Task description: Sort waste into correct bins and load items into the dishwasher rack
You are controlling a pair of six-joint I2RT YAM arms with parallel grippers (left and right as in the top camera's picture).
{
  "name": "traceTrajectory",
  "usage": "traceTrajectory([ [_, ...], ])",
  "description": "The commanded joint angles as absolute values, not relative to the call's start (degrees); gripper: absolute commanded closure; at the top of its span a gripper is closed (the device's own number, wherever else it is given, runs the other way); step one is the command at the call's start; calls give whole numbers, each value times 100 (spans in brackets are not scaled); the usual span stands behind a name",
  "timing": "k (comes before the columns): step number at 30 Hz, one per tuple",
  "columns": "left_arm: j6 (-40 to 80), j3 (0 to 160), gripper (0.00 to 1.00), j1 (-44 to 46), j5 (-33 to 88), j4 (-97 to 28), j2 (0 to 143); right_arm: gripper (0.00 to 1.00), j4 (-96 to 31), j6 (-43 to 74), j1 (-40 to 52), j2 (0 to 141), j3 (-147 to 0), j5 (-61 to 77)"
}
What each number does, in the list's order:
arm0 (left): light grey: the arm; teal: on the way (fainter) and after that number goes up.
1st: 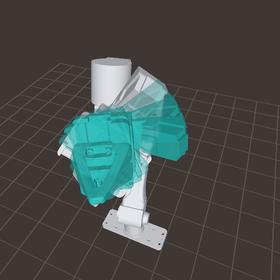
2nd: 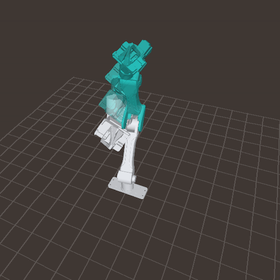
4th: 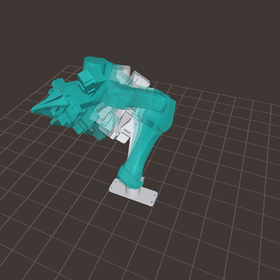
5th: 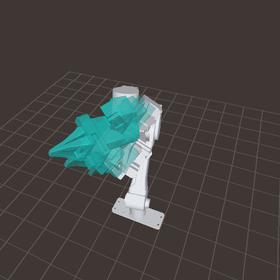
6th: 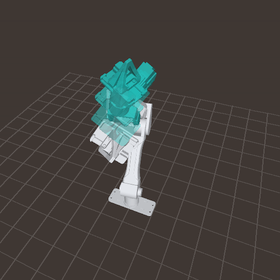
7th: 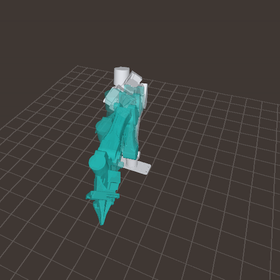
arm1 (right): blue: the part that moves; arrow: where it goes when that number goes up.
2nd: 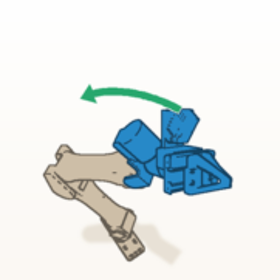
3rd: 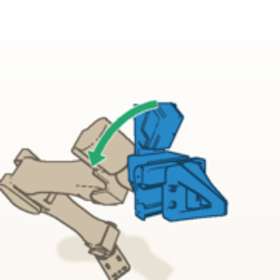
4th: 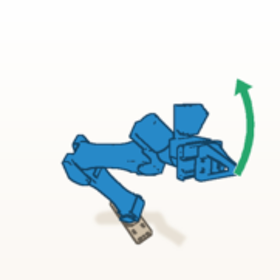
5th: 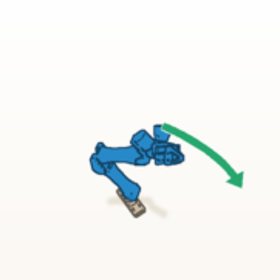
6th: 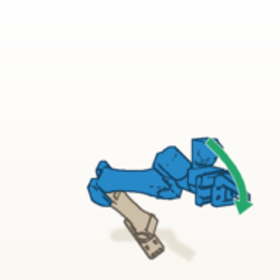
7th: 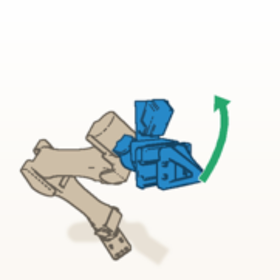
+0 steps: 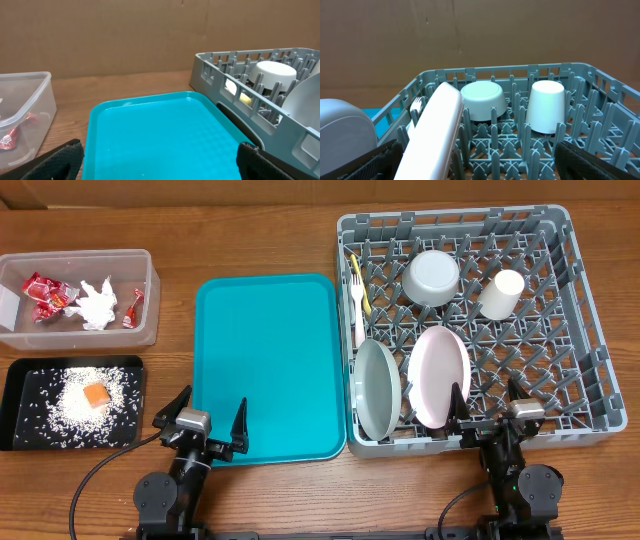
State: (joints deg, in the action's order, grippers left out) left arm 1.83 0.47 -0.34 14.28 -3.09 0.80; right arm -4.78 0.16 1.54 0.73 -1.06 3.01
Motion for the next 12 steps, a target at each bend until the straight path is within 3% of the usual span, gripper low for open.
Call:
traceTrajectory([
  [1, 301, 32, 0, -8, 1352, -316, 25, 0, -462, -25, 176, 16, -47, 266],
  [12, 301, 32, 0, -8, 1352, -316, 25, 0, -462, -25, 176, 16, -47, 266],
])
